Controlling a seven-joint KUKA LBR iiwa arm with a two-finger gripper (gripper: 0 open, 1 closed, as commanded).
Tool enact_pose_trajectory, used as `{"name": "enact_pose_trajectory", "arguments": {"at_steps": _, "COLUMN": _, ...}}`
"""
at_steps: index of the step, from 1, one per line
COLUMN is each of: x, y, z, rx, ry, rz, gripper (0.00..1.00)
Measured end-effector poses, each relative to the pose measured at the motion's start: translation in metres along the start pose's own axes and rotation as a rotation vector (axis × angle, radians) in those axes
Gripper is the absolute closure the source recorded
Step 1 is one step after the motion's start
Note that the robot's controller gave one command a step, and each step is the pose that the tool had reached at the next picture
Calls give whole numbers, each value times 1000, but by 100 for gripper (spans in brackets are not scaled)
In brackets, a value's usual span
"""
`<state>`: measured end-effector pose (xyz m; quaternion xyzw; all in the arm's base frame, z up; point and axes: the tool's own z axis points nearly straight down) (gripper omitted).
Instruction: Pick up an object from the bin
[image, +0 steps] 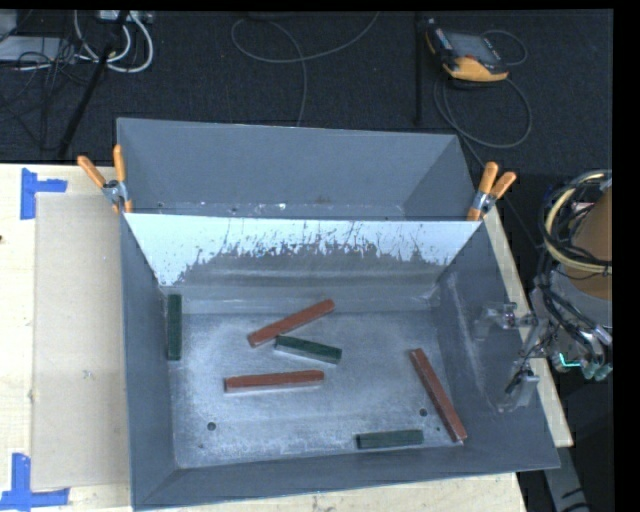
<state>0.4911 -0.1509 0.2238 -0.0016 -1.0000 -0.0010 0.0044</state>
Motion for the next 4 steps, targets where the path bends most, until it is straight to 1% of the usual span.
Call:
{"name": "enact_pose_trajectory", "arguments": {"at_steps": 1, "x": -4, "y": 88, "z": 125, "rx": -2, "ry": 0, "rz": -33, "gripper": 0}}
{"name": "enact_pose_trajectory", "arguments": {"at_steps": 2, "x": 14, "y": 91, "z": 151, "rx": 5, "ry": -30, "rz": -90, "gripper": 0}}
{"name": "enact_pose_trajectory", "arguments": {"at_steps": 3, "x": 19, "y": 91, "z": 153, "rx": 3, "ry": -10, "rz": -96, "gripper": 100}}
{"name": "enact_pose_trajectory", "arguments": {"at_steps": 4, "x": -1, "y": 102, "z": 8, "rx": 4, "ry": -17, "rz": -104, "gripper": 100}}
